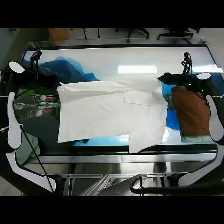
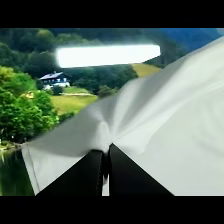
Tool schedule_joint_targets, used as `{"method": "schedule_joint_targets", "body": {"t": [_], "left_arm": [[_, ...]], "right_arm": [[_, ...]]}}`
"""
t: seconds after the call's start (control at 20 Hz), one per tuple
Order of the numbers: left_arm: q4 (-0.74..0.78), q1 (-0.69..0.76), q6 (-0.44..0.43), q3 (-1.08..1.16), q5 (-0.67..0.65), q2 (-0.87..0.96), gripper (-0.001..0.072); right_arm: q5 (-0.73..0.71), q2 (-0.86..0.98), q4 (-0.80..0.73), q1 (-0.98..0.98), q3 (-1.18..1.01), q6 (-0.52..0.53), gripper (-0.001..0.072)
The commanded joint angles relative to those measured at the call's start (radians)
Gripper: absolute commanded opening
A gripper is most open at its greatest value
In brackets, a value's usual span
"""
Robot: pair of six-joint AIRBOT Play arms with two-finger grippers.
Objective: Fold the shirts.
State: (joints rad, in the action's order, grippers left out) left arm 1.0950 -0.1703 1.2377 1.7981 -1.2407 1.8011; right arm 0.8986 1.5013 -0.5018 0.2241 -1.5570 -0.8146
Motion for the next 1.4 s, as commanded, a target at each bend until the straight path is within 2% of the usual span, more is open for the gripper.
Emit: {"method": "schedule_joint_targets", "body": {"t": [0.0,0.2,0.55,0.85,0.9,0.95,1.0,1.05,1.2,1.25,1.35], "left_arm": [[0.019,-0.029,0.001,0.094,-0.037,0.11,0.0018],[0.023,-0.018,-0.029,0.15,-0.048,0.181,0.0019],[0.065,0.008,-0.101,0.153,-0.039,0.288,0.0019],[0.064,0.011,-0.103,0.153,-0.065,0.3,0.0025],[0.064,0.01,-0.103,0.153,-0.085,0.283,0.0163],[0.065,0.005,-0.087,0.153,-0.108,0.257,0.0569],[0.066,-0.005,-0.052,0.153,-0.131,0.226,0.0649],[0.065,-0.019,-0.021,0.153,-0.155,0.191,0.065],[0.064,-0.084,0.054,0.132,-0.286,0.093,0.065],[0.064,-0.108,0.071,0.076,-0.343,0.054,0.065],[0.063,-0.15,0.074,-0.107,-0.4,-0.032,0.0649]], "right_arm": [[0.076,0.075,-0.048,0.034,-0.079,-0.026,0.0019],[0.139,0.099,-0.162,0.047,-0.074,-0.057,0.0019],[0.094,0.184,-0.161,0.031,-0.072,-0.057,0.0019],[0.105,0.18,-0.157,0.011,-0.079,-0.056,0.0035],[0.115,0.167,-0.157,0.011,-0.086,-0.056,0.0199],[0.134,0.144,-0.161,0.012,-0.097,-0.057,0.0379],[0.158,0.112,-0.163,0.016,-0.106,-0.057,0.0412],[0.181,0.069,-0.172,0.026,-0.108,-0.065,0.0412],[0.258,-0.072,-0.332,0.072,-0.1,-0.222,0.0413],[0.307,-0.113,-0.378,0.094,-0.076,-0.274,0.0413],[0.392,-0.189,-0.389,0.136,0.036,-0.302,0.0412]]}}
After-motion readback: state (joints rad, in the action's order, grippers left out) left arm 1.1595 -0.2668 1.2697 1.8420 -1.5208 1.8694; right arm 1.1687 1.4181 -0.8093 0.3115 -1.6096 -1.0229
